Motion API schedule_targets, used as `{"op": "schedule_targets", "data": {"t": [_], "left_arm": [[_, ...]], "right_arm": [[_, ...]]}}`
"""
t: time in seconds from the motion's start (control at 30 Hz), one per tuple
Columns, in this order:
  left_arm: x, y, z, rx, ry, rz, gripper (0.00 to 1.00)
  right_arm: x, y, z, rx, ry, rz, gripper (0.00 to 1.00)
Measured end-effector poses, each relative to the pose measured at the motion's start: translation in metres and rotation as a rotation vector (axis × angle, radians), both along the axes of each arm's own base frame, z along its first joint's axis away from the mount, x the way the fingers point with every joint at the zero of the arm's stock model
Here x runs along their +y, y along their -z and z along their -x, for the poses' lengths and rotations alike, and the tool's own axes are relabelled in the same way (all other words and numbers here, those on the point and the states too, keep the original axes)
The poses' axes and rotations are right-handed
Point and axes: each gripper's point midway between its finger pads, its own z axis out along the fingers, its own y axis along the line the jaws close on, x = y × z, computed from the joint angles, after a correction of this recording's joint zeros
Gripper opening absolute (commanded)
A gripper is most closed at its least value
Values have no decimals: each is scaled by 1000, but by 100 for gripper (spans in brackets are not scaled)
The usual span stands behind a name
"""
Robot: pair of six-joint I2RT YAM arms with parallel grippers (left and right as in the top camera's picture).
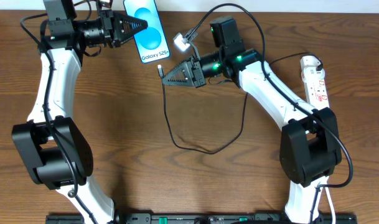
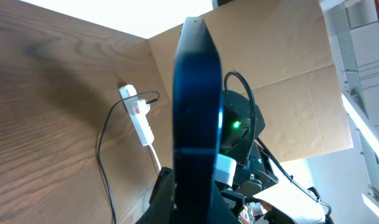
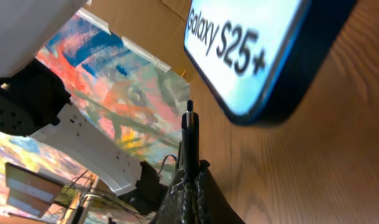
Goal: Plug charger to phone and switch on socket
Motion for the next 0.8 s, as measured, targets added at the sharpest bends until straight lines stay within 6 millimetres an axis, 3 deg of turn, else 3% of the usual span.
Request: {"op": "schedule_targets", "data": {"t": [0.8], "left_arm": [[-4,0,1,-12,9,-3,7]], "right_arm": [[-3,-3,-11,-4,37,2,1]]}}
